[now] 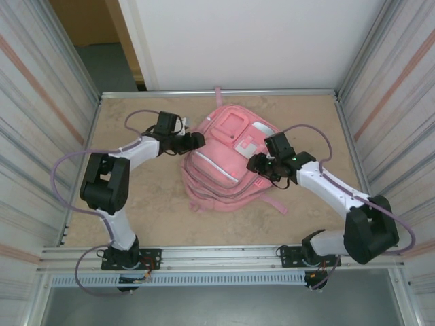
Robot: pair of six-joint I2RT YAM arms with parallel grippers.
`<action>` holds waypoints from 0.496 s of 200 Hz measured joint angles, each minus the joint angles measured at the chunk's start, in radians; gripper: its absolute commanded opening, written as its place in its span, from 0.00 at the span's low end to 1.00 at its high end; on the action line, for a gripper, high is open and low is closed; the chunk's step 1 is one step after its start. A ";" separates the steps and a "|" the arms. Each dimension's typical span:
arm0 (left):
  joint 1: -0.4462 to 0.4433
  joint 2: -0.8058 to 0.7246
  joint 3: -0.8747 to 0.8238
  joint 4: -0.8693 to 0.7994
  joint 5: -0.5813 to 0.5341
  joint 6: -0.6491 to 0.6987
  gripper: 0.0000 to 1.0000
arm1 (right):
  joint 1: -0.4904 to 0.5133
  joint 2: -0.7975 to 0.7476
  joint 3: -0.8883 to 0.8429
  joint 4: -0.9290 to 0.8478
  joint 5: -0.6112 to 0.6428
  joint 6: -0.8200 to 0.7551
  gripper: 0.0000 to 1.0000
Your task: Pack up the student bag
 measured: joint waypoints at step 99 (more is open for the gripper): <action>-0.086 -0.214 -0.262 -0.032 0.031 0.044 0.60 | -0.069 0.291 0.141 0.060 -0.141 -0.158 0.35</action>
